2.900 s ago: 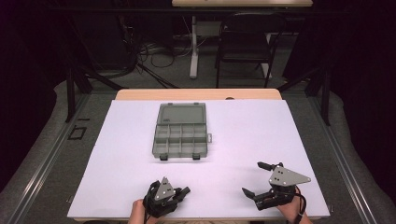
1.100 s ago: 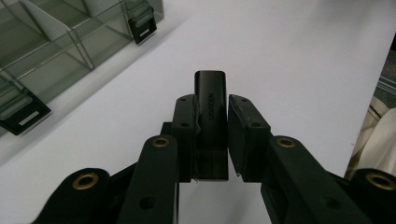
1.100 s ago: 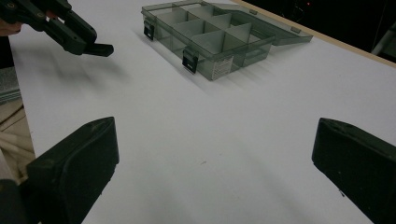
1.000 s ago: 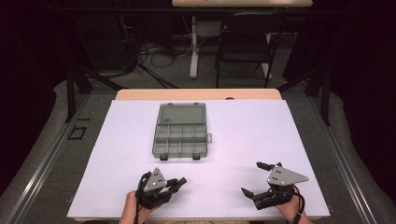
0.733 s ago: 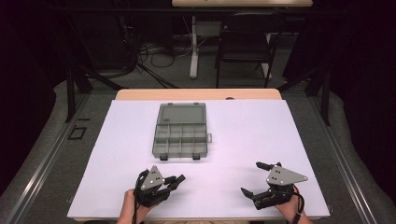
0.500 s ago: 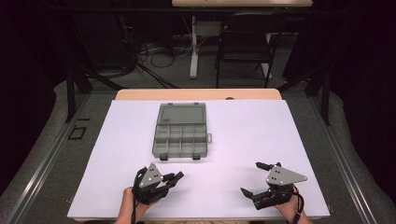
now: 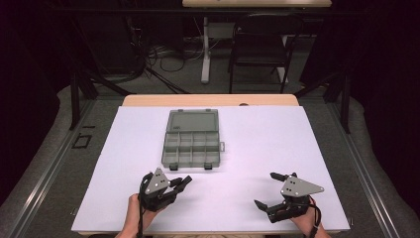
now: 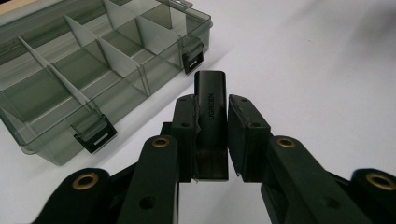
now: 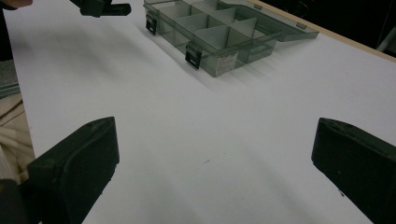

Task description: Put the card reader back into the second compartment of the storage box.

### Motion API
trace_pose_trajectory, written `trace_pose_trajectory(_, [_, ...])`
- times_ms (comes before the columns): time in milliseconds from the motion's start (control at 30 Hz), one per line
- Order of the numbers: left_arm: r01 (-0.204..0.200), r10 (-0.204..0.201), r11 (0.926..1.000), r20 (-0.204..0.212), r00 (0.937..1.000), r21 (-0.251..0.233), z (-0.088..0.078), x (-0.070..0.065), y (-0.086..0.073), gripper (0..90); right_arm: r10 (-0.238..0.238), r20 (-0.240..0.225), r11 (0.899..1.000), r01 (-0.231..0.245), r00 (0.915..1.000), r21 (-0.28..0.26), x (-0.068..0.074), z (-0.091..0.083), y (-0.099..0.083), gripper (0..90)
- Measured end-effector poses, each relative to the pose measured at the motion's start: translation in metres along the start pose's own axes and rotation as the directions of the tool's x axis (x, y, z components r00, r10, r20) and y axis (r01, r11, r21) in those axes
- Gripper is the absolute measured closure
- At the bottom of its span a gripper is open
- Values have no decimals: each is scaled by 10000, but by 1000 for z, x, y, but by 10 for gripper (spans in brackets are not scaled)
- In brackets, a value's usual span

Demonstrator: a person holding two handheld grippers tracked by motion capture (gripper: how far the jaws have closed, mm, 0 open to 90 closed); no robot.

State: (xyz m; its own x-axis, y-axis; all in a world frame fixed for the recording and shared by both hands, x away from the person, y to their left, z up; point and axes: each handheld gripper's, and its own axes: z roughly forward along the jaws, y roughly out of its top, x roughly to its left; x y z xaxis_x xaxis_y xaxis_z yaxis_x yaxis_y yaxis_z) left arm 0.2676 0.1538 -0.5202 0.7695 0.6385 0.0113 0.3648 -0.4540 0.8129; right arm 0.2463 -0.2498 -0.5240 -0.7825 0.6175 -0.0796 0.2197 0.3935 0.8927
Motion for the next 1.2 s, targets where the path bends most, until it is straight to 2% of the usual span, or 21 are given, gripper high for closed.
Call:
trace_pose_trajectory(533, [284, -308, 9987, -554, 9980, -433, -6, 18, 6, 738, -33, 75, 10000, 33, 10000, 83, -1, 1, 0, 5])
trace_pose_trajectory(933, [156, -213, 9976, -865, 9960, -668, -3, 25, 14, 738, -91, 83, 9999, 90, 9999, 131, -1, 1, -1, 5])
trace_pose_trajectory(1200, [225, -323, 9957, -1084, 9936, -901, -2, 32, 18, 738, -45, 93, 9999, 44, 9999, 142, -2, 0, -1, 5])
